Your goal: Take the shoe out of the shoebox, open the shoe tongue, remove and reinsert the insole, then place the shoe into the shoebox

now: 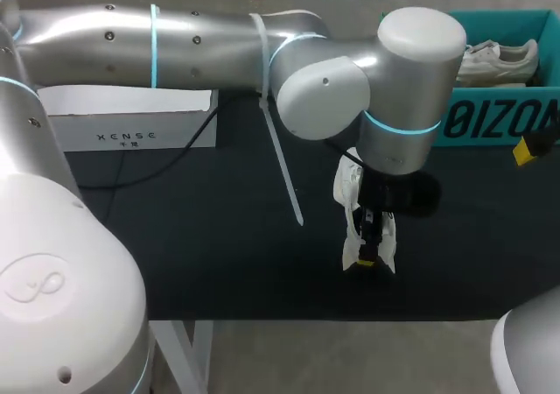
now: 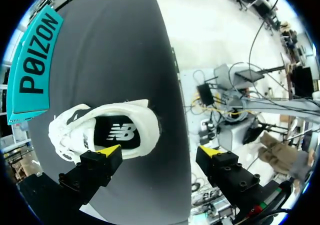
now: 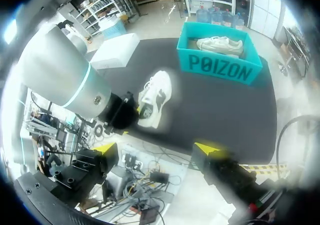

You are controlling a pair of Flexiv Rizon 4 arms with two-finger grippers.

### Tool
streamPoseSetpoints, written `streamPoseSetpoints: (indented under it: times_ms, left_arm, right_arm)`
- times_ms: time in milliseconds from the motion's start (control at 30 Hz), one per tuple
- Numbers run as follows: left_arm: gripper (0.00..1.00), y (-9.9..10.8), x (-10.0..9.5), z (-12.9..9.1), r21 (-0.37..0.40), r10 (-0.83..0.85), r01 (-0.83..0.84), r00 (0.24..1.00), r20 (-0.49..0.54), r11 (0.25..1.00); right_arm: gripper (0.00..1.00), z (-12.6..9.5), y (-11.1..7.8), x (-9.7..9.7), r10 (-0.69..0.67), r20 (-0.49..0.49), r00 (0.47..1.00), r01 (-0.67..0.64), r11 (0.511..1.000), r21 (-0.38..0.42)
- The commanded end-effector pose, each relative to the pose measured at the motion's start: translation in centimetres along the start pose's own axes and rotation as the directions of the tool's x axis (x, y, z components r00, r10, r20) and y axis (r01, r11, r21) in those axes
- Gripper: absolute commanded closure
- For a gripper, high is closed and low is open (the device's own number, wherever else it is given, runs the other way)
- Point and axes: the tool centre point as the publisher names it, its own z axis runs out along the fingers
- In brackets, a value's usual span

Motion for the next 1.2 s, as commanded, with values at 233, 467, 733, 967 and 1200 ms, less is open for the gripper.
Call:
streamPoseSetpoints:
  times_ms: [233,467,733,967,1200]
  left_arm:
    - [0.00,-1.2,-0.8,2.4,-0.001,-0.003,0.003,1.000,-0.007,1.000]
    - [0.00,-1.5,-0.9,2.8,-0.011,-0.022,0.022,1.000,-0.006,1.000]
    - [0.51,-1.5,-1.0,3.3,-0.018,-0.032,0.031,0.999,-0.008,0.999]
    - [1.00,-1.5,-1.1,3.6,-0.007,-0.030,0.030,0.999,-0.012,1.000]
    - [1.00,-1.1,-1.3,3.5,-0.006,-0.030,0.030,1.000,-0.008,1.000]
  right_arm:
    - [0.00,0.0,0.3,0.0,0.001,0.000,1.000,-0.001,1.000,0.007]
    - [0.00,0.0,0.3,0.0,0.001,0.000,1.000,-0.001,1.000,0.007]
    - [0.00,0.0,0.3,0.0,0.001,0.000,1.000,-0.001,1.000,0.007]
    - [0.00,0.0,0.3,0.0,0.001,0.000,1.000,-0.001,1.000,0.007]
    - [0.00,0.0,0.3,0.0,0.001,0.000,1.000,-0.001,1.000,0.007]
